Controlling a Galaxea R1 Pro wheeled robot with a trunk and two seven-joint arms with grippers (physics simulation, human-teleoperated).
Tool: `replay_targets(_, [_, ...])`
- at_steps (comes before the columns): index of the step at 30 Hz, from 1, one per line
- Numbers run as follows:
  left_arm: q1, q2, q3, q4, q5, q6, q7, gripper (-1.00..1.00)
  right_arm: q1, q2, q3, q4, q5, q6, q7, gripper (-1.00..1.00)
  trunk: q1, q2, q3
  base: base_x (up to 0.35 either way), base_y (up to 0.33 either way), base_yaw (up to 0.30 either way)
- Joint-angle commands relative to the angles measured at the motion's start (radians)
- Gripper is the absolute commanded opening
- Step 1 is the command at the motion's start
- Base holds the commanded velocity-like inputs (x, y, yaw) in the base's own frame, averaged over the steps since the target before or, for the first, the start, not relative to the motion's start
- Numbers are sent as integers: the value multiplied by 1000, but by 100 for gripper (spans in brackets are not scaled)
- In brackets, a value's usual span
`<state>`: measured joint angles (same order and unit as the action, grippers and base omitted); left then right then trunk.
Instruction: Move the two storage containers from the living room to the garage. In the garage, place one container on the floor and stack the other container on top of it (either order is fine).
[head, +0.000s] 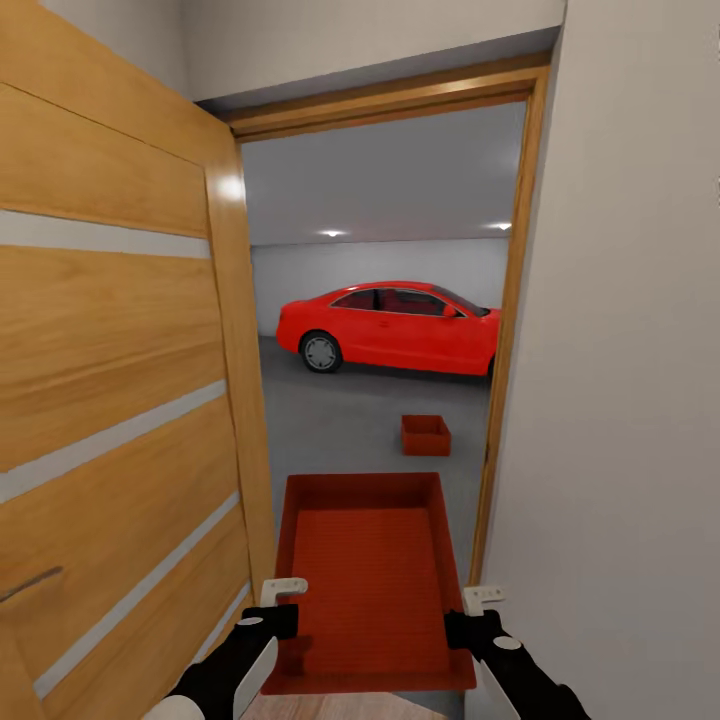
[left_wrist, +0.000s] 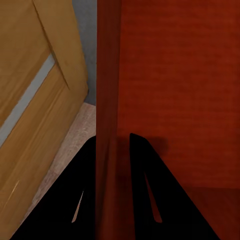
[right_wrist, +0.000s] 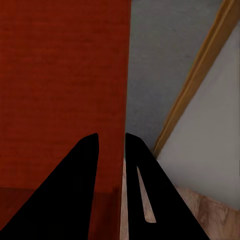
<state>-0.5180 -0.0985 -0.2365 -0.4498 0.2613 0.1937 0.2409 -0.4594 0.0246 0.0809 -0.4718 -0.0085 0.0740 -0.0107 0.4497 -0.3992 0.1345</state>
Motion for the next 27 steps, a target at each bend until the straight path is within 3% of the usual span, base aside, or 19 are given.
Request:
replay_targets(1, [1, -59, -90, -1, 22, 3, 9, -100, -1, 46, -9, -16, -56, 6, -2, -100, 0, -1, -1, 0, 4, -114])
replay_targets(27, [1, -59, -91, -1, 22, 3, 9, -100, -1, 46, -9, -16, -56, 6, -2, -100, 0, -1, -1, 0, 0, -242])
